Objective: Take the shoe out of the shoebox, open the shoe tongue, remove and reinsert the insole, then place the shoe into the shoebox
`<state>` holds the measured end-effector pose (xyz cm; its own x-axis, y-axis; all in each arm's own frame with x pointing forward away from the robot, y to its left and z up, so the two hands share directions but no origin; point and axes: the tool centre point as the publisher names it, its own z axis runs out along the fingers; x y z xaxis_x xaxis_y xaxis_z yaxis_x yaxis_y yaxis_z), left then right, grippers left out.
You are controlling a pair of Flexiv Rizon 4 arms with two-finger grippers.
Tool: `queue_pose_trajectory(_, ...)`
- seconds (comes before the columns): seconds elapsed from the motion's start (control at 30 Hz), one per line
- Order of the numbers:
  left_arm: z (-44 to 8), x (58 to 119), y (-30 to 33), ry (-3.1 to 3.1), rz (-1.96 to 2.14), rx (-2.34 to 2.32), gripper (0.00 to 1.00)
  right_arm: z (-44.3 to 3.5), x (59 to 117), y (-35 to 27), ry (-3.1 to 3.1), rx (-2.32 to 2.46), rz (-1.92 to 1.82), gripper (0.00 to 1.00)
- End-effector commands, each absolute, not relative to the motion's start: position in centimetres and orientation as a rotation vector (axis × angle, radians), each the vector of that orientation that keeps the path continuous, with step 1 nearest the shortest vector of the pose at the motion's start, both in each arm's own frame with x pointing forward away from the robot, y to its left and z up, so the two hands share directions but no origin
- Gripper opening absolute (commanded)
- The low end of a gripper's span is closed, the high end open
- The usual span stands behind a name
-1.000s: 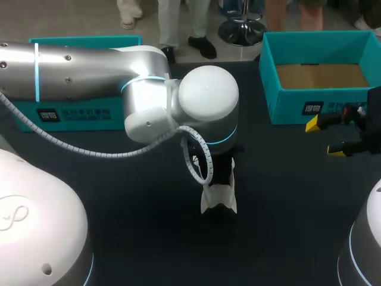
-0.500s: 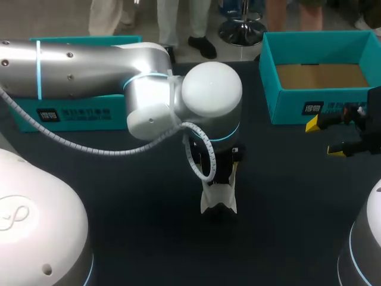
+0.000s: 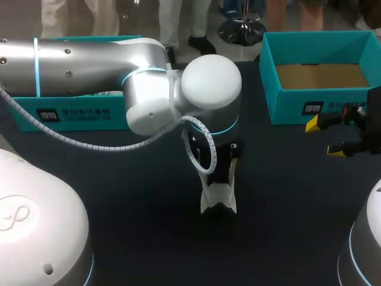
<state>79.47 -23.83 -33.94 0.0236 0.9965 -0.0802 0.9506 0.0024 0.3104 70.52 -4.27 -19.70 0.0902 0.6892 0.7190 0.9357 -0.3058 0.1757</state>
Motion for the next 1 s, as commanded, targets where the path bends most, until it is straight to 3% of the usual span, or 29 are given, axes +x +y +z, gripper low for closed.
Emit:
queue_pose_trajectory(0.03, -33.6, 80.3, -24.4, 2.004, 0.225, 2.034, 1.0, -19.7, 70.4, -4.2, -1.607, -2.049, -1.047, 1.0)
queue_pose_trajectory(0.83, -28.3, 84.5, -22.1, 2.0, 0.287, 2.013, 1.0, -19.7, 70.4, -4.2, -1.607, -2.049, -1.047, 1.0)
queue_pose_trajectory(0.87, -28.1, 84.9, -22.0, 1.999, 0.292, 2.008, 0.95, -19.7, 70.4, -4.2, -1.607, -2.049, -1.047, 1.0)
queue_pose_trajectory(0.97, -27.1, 85.8, -22.3, 1.986, 0.307, 1.996, 0.48, -19.7, 70.4, -4.2, -1.607, -2.049, -1.047, 1.0)
queue_pose_trajectory(1.0, -26.9, 86.0, -22.4, 1.982, 0.31, 1.997, 0.4, -19.7, 70.4, -4.2, -1.607, -2.049, -1.047, 1.0)
